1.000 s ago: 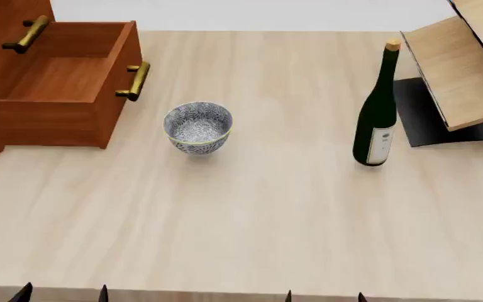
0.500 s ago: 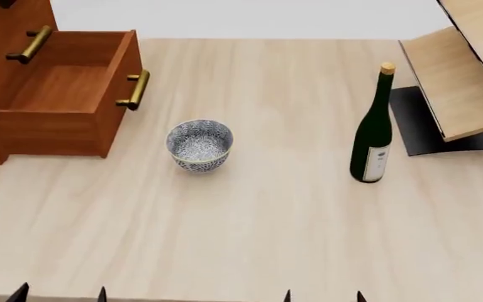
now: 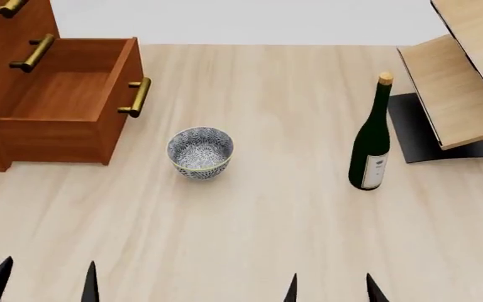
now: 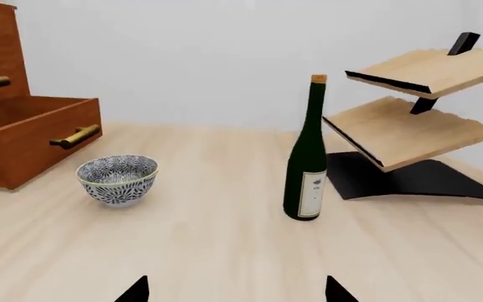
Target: Put the wine bottle in the bottom drawer of the cabinet.
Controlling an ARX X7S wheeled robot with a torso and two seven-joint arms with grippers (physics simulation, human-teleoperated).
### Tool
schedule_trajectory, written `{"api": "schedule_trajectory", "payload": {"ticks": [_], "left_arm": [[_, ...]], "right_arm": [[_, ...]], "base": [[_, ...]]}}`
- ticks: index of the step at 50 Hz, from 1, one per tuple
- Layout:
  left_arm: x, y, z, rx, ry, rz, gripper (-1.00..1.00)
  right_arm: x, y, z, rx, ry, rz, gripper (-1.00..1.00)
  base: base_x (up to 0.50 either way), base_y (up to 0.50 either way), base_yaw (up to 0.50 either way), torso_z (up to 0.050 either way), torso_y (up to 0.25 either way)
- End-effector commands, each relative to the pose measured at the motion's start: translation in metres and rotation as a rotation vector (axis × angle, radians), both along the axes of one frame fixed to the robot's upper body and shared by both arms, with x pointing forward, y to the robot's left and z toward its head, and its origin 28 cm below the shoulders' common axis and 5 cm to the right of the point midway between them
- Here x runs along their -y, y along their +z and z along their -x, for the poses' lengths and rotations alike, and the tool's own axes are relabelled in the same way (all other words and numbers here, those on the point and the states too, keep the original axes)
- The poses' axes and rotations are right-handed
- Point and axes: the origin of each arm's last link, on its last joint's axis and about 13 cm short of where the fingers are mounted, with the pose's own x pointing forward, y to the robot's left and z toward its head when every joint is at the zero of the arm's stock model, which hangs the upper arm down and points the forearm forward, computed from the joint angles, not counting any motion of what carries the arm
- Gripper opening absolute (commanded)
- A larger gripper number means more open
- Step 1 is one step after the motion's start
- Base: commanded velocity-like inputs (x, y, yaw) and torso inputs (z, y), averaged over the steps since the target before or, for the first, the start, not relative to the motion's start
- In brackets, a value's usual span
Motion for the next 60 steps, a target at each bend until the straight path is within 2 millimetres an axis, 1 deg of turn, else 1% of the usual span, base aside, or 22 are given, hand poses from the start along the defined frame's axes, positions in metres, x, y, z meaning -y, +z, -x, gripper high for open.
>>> {"api": "schedule_trajectory", "payload": {"ticks": [1,6,8,18,19,23,30,35,37,38,59,60], "left_arm": [[-0.002,0.035,0.0,0.027,0.01,-0.015,1.0],[-0.003,0.057,-0.002,0.055,0.016,-0.027,1.0],[-0.004,0.067,-0.003,0.053,0.018,-0.021,1.0],[-0.004,0.101,-0.004,0.089,0.019,-0.07,1.0],[-0.004,0.101,-0.004,0.089,0.019,-0.07,1.0],[-0.003,0.117,-0.002,0.101,0.009,-0.065,1.0],[-0.003,0.133,-0.007,0.11,0.015,-0.067,1.0],[-0.003,0.147,-0.006,0.135,0.018,-0.072,1.0],[-0.004,0.155,-0.006,0.135,0.017,-0.051,1.0],[-0.006,0.16,-0.006,0.156,0.015,-0.039,1.0],[-0.006,0.16,-0.006,0.156,0.015,-0.039,1.0],[-0.008,0.16,-0.005,0.159,0.035,-0.069,1.0]], "right_arm": [[0.003,0.021,-0.001,0.029,0.006,0.013,1.0],[0.005,0.028,-0.003,0.026,-0.003,0.024,1.0],[0.006,0.034,-0.003,0.032,-0.004,0.031,1.0],[0.01,0.062,-0.008,0.054,-0.027,0.034,1.0],[0.01,0.062,-0.008,0.054,-0.027,0.034,1.0],[0.011,0.077,-0.012,0.062,-0.024,0.03,1.0],[0.012,0.097,-0.018,0.085,-0.026,0.035,1.0],[0.01,0.107,-0.02,0.085,-0.006,0.028,1.0],[0.01,0.111,-0.018,0.129,0.037,0.055,1.0],[0.011,0.11,-0.019,0.102,0.001,0.064,1.0],[0.011,0.11,-0.018,0.102,0.001,0.064,1.0],[0.011,0.111,-0.017,0.106,0.025,0.043,1.0]], "base": [[0.0,0.0,0.0,0.026,0.01],[0.0,0.0,0.0,0.017,0.002],[0.0,0.0,0.0,0.0,0.0],[0.0,0.0,0.0,0.0,0.0],[0.0,0.0,0.0,0.0,0.0],[0.0,0.0,0.0,0.0,0.0],[0.0,0.0,0.0,0.0,0.0],[0.0,0.0,0.0,0.0,0.0],[0.0,0.0,0.0,0.0,0.0],[0.0,0.0,0.0,0.0,0.0],[0.0,0.0,0.0,0.0,0.0],[0.0,0.0,0.0,0.0,0.0]]}}
